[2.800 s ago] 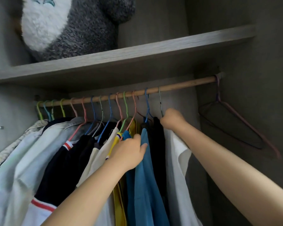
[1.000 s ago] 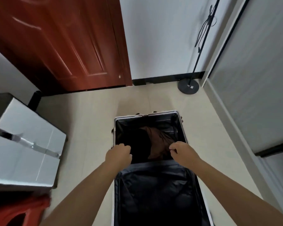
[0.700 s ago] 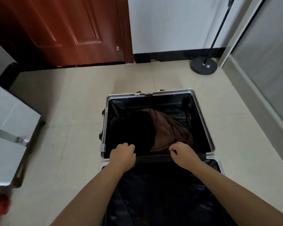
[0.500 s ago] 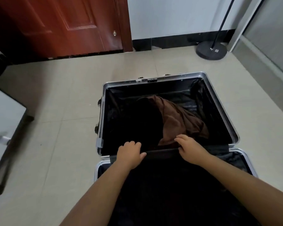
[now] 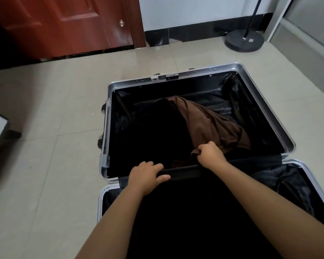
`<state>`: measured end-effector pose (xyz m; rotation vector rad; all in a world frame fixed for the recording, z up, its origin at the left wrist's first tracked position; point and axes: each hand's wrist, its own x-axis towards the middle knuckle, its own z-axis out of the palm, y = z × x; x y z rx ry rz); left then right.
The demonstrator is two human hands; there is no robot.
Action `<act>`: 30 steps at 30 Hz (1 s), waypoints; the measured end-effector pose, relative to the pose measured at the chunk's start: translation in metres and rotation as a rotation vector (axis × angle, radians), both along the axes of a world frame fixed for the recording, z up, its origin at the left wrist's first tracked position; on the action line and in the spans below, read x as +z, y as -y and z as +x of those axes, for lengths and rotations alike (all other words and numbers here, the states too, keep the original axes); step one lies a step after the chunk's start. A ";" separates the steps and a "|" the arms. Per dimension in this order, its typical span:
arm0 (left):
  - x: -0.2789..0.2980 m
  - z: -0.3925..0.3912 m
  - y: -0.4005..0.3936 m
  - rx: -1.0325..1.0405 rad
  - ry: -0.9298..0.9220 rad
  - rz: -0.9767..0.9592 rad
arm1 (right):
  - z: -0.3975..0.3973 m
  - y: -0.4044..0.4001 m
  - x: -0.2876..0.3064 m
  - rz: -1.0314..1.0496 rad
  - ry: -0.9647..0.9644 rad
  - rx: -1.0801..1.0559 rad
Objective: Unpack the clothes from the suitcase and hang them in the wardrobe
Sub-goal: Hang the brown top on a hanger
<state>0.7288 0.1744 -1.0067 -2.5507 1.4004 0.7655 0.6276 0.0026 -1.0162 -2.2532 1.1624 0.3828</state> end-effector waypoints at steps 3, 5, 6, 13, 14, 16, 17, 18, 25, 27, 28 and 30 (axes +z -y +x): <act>-0.002 -0.002 0.000 0.002 0.047 0.014 | -0.013 0.009 0.000 0.204 0.464 -0.329; -0.002 -0.004 0.000 0.010 0.075 0.041 | -0.024 0.018 0.012 0.596 0.806 -0.727; -0.001 -0.005 0.000 0.023 0.086 0.061 | -0.032 0.025 0.019 0.745 0.933 -0.879; 0.034 -0.044 0.037 0.380 -0.229 -0.222 | -0.063 0.063 0.111 0.928 1.379 -0.843; 0.045 -0.055 0.048 0.420 -0.292 -0.316 | -0.064 0.064 0.135 0.950 1.410 -0.807; 0.076 -0.069 0.071 0.478 -0.340 -0.430 | -0.072 0.066 0.188 0.995 1.448 -0.768; 0.093 -0.071 0.078 0.513 -0.344 -0.475 | -0.076 0.066 0.211 1.043 1.462 -0.753; 0.109 -0.071 0.085 0.541 -0.355 -0.520 | -0.081 0.066 0.233 1.090 1.487 -0.740; 0.258 -0.092 0.104 0.525 -0.443 -0.513 | -0.116 0.058 0.416 1.160 1.446 -0.632; 0.296 -0.094 0.105 0.620 -0.377 -0.437 | -0.129 0.066 0.463 1.162 1.513 -0.599; 0.321 -0.091 0.107 0.699 -0.378 -0.444 | -0.136 0.075 0.493 1.170 1.547 -0.604; 0.366 -0.086 0.102 0.818 -0.442 -0.523 | -0.151 0.088 0.530 1.204 1.578 -0.645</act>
